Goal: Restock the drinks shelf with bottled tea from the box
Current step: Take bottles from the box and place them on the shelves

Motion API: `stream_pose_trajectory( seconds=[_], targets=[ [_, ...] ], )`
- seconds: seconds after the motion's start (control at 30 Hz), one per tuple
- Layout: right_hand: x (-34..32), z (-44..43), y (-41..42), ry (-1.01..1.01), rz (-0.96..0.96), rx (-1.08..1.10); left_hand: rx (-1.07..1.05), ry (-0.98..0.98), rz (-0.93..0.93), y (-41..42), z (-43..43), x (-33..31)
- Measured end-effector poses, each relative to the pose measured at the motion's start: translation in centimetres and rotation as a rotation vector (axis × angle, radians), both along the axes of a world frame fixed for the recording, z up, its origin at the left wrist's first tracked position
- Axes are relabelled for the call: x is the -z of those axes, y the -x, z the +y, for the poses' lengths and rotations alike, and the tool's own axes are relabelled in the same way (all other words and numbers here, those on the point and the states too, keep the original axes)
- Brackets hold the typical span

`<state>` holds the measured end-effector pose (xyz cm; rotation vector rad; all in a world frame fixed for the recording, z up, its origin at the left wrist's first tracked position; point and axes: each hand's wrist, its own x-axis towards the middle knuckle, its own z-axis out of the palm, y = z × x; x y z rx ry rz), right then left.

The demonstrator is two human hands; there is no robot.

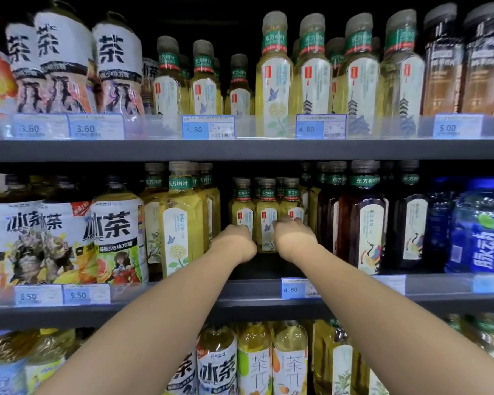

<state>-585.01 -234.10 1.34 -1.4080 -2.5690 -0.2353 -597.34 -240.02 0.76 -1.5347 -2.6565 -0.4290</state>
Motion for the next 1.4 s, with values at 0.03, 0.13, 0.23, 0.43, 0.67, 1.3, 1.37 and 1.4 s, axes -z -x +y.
stream_pose_trajectory(
  seconds=[0.03,0.13,0.23,0.43,0.67,1.3,1.37,1.4],
  targets=[
    [-0.2,-1.0,-0.5,-0.024,-0.005,-0.008,0.01,-0.009,0.017,-0.6,-0.9,-0.4],
    [-0.7,-4.4,-2.3,-0.084,0.031,-0.051,0.052,-0.096,0.105,-2.7,-4.5,-1.1],
    [-1.4,-8.2,-4.5,-0.077,0.076,-0.081,0.087,-0.209,0.185,-5.1,-8.5,-1.6],
    [1.9,-15.8,-9.6,-0.101,0.161,-0.116,0.211,-0.45,0.406,-10.7,-17.1,2.5],
    [13.8,-22.3,-14.3,-0.027,0.278,-0.147,0.356,-0.236,0.479,-15.0,-23.1,14.1],
    [53.5,-26.9,-15.2,0.753,-0.011,0.027,0.135,0.321,0.022,-13.2,-28.4,52.1],
    [55.6,-26.9,-14.0,0.789,-0.044,0.009,0.095,0.276,-0.052,-12.5,-28.8,54.5],
    [56.4,-26.9,-13.2,0.806,-0.052,-0.007,0.082,0.222,-0.087,-12.3,-28.9,55.4]
  ],
)
